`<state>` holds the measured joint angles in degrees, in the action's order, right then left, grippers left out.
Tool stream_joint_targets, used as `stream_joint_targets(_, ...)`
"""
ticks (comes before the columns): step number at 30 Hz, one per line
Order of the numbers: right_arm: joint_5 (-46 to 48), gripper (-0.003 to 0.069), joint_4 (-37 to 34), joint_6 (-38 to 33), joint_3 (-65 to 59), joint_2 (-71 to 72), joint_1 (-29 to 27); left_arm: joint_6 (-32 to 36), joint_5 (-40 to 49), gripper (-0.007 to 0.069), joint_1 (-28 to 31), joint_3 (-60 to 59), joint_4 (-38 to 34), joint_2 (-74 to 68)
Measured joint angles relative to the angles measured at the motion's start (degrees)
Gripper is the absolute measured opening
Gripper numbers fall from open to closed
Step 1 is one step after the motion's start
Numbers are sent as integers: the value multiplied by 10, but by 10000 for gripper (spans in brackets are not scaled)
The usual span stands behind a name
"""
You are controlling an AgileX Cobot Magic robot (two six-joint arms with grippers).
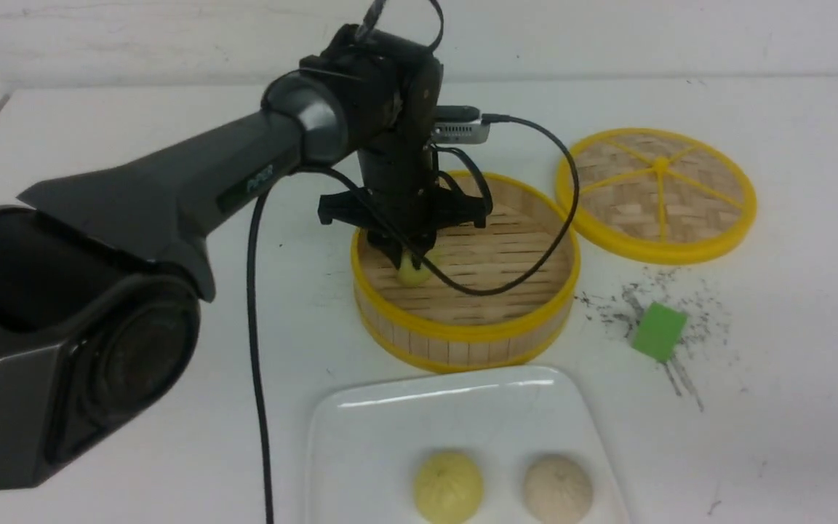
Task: Put the steamed buns into the plate on the white tablecloth.
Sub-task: 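Reach into the bamboo steamer and grasp a bun with the left gripper, then carry the bun from the bamboo steamer to the plate with the left gripper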
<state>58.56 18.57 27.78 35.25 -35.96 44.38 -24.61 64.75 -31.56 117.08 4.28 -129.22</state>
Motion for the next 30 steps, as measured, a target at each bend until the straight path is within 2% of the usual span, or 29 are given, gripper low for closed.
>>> stream_joint_targets(1,1,-6,0,0,0,0,0,11,22,33,0,10,-6,10)
stream_joint_targets(3,2,-6,0,0,0,0,0,19,54,23,-1,35,-8,33)
stream_joint_targets(7,2,-6,0,0,0,0,0,39,58,22,-1,81,-8,110)
stream_joint_targets(11,2,-6,0,0,0,0,0,64,61,22,-1,49,-25,216)
stream_joint_targets(17,2,-6,-1,0,0,0,0,86,61,24,-1,-154,-90,350)
stream_joint_targets(18,2,-6,-1,0,0,0,0,87,61,26,-1,-247,-109,381)
stream_joint_targets(22,-2,-6,-1,0,0,0,0,82,44,45,-1,-426,-160,408)
stream_joint_targets(24,-6,-6,-1,0,0,0,0,84,25,57,-1,-469,-178,405)
stream_joint_targets(25,-14,-6,-2,0,0,0,0,92,-9,91,-1,-516,-196,394)
stream_joint_targets(27,-17,-6,-2,0,0,0,0,96,-24,117,-1,-532,-202,387)
stream_joint_targets(30,-37,-5,-2,0,0,0,0,102,-60,233,-1,-553,-208,364)
